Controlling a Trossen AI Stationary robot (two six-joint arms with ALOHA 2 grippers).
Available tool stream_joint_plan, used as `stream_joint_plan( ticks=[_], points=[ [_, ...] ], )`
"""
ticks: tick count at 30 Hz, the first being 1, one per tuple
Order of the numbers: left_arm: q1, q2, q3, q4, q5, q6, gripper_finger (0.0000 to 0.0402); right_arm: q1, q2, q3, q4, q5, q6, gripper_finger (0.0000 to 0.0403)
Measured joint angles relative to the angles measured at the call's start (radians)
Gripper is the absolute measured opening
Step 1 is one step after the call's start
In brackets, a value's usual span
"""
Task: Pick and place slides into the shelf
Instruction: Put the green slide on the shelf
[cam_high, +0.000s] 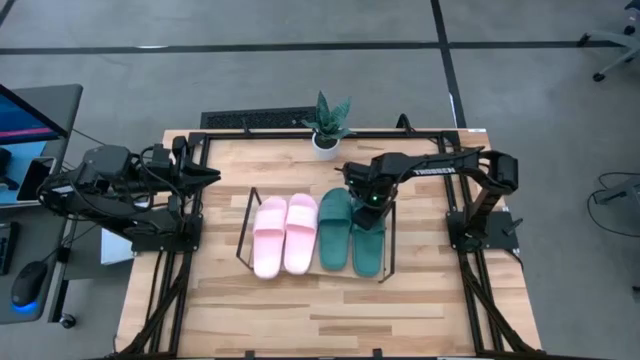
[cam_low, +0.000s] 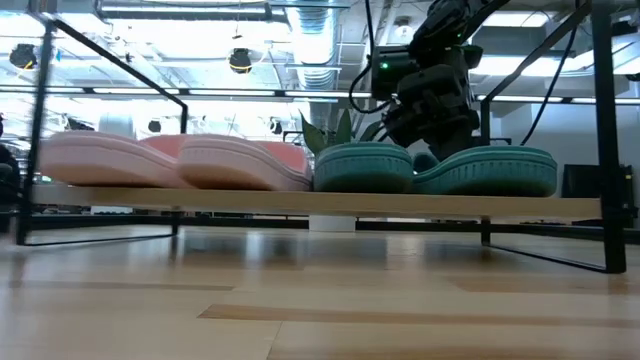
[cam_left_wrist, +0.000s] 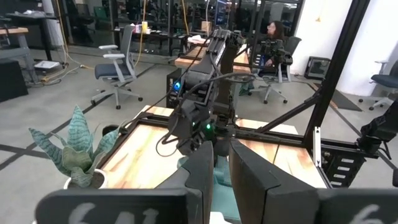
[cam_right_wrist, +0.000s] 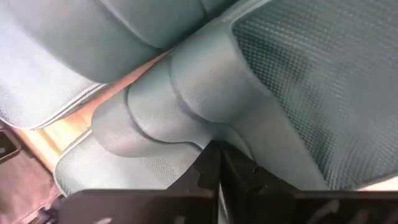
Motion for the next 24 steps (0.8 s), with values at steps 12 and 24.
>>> stream_joint_plan(
  ticks=[12, 24],
  points=[
    [0.0, 0.0, 0.0, -0.016, -0.004, -0.016, 0.0041, 0.023, -0.084, 0.001, -0.018, -0.008, 0.002, 0.0],
    [0.0, 0.003, 0.0, -0.012, -0.009, -0.027, 0.0041, 0.039, -0.175, 0.002, 0.049, -0.012, -0.007, 0.0]
  ],
)
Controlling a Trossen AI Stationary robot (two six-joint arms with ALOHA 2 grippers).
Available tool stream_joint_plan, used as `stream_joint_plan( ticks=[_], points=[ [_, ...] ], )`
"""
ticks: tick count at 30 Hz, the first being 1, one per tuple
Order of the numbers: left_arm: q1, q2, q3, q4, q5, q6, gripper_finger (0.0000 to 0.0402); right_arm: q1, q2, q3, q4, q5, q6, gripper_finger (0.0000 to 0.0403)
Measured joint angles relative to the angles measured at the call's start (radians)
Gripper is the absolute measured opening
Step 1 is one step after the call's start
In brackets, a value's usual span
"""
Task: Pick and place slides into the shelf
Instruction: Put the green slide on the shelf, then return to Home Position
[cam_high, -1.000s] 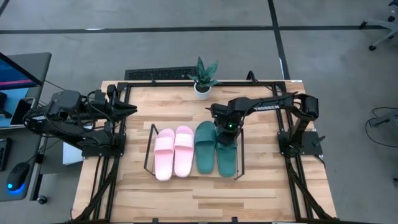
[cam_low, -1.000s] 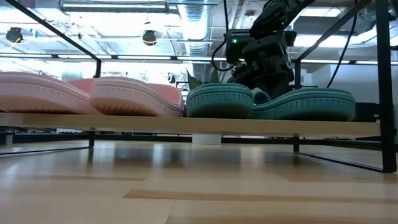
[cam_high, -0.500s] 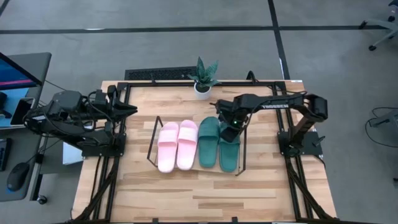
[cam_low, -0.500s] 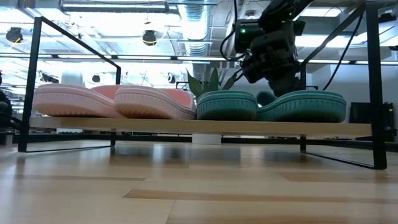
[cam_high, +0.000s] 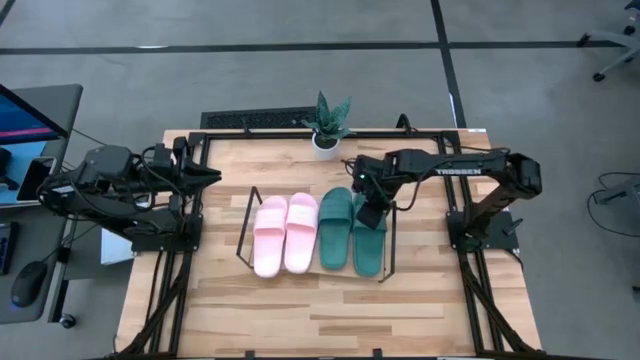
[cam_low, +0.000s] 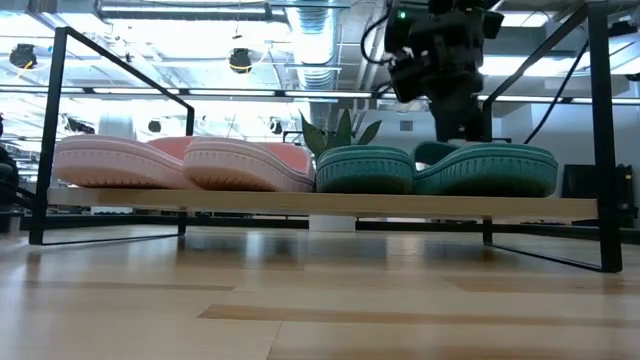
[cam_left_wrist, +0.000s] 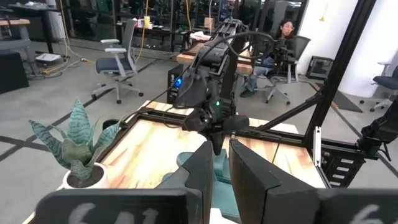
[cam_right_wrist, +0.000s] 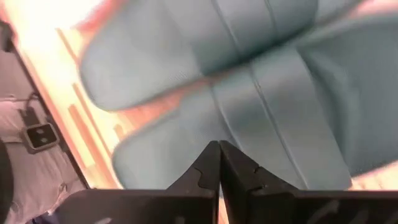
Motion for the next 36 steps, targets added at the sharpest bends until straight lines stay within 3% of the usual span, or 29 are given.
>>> stream_joint_plan(
  ticks=[7, 16, 22, 29, 36],
  points=[
    [0.0, 0.008, 0.0, 0.004, -0.011, -0.012, 0.0041, 0.006, -0.062, 0.003, 0.101, 0.034, -0.005, 0.0],
    [0.0, 0.007, 0.0, 0.033, -0.025, 0.003, 0.0041, 0.006, -0.186, 0.116, 0.15, 0.244, -0.161, 0.0],
    [0.0, 0.005, 0.0, 0.071, -0.028, 0.066, 0.0041, 0.006, -0.308, 0.153, 0.283, 0.34, -0.298, 0.0],
    [0.0, -0.062, 0.0, 0.066, -0.075, 0.136, 0.0041, -0.012, -0.462, 0.154, 0.331, 0.425, -0.417, 0.0],
    [0.0, -0.201, -0.062, 0.073, -0.082, 0.147, 0.0041, -0.042, -0.579, 0.132, 0.356, 0.426, -0.483, 0.0]
  ],
)
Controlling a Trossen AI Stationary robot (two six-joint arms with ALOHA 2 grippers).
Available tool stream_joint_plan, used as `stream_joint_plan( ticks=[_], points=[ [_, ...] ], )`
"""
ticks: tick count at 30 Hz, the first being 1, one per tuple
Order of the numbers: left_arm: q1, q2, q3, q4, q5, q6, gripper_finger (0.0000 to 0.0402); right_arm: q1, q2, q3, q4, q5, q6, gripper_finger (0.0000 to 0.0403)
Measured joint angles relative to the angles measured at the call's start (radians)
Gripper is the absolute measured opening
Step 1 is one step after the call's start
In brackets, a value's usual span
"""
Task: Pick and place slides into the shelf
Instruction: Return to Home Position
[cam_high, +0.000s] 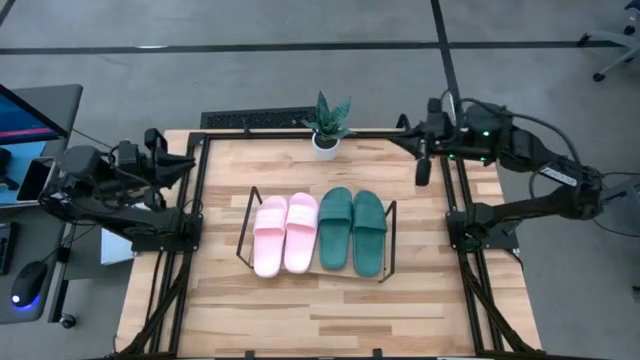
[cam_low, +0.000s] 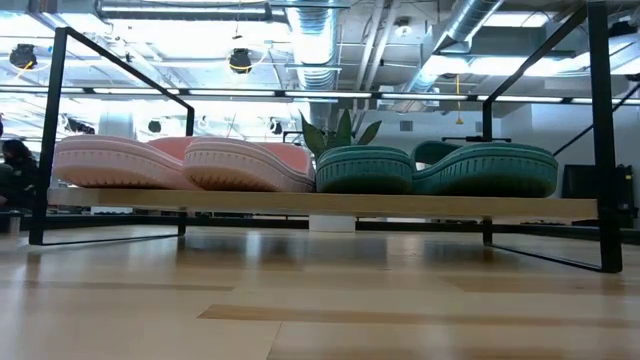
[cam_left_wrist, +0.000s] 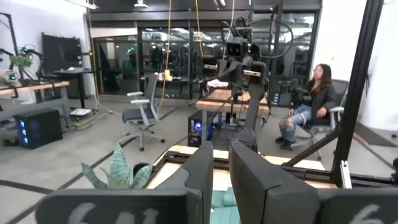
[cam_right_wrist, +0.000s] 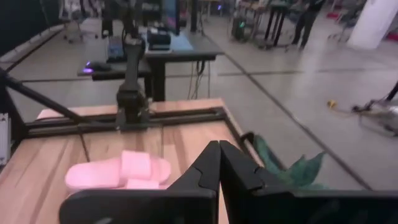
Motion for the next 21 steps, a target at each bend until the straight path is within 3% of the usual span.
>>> stream_joint_plan(
  ticks=[11, 15, 21],
  points=[
    [0.0, -0.262, -0.279, 0.168, -0.036, -0.055, 0.0041, -0.096, -0.241, -0.271, 0.166, 0.002, 0.071, 0.0],
    [0.0, -0.334, -0.324, 0.164, -0.04, -0.066, 0.0041, -0.117, -0.329, -0.371, 0.195, 0.001, 0.101, 0.0],
    [0.0, -0.33, -0.343, 0.141, -0.038, -0.093, 0.0041, -0.142, -0.468, -0.504, 0.209, 0.002, 0.157, 0.0]
  ],
)
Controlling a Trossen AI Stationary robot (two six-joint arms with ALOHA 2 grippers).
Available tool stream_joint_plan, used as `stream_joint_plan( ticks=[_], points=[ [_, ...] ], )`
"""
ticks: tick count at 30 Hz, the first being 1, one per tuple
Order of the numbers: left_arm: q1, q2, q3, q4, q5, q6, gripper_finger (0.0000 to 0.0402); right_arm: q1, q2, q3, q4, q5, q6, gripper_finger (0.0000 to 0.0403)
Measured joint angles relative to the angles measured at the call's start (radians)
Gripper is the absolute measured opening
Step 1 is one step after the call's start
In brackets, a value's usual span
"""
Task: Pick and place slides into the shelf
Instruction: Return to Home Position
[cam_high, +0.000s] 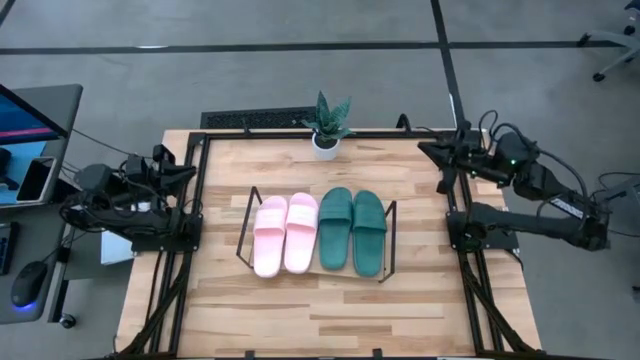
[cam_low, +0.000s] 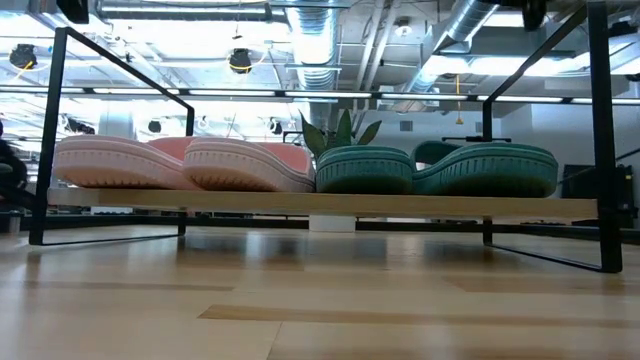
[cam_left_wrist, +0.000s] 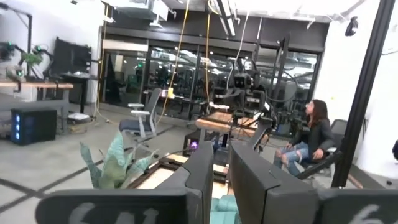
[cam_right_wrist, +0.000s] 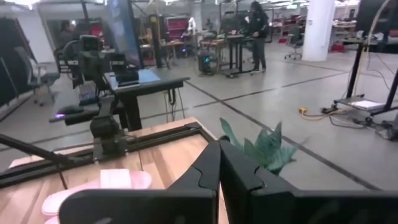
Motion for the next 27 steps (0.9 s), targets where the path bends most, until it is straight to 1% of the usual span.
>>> stream_joint_plan(
  ticks=[9, 16, 21, 24, 27],
  points=[
    [0.0, -0.002, -0.083, -0.007, 0.025, -0.065, 0.0041, -0.012, -0.209, -0.159, 0.035, 0.02, 0.043, 0.0],
    [0.0, -0.002, -0.181, 0.078, 0.062, -0.103, 0.0041, -0.012, -0.364, -0.278, 0.034, 0.04, 0.099, 0.0],
    [0.0, -0.002, -0.253, 0.13, 0.073, -0.137, 0.0041, -0.012, -0.465, -0.355, 0.022, 0.046, 0.108, 0.0],
    [0.0, -0.002, -0.299, 0.171, 0.081, -0.162, 0.0041, -0.012, -0.514, -0.387, 0.001, 0.051, 0.125, 0.0],
    [0.0, -0.002, -0.357, 0.238, 0.098, -0.178, 0.0041, -0.012, -0.509, -0.401, -0.048, 0.058, 0.132, 0.0]
  ],
)
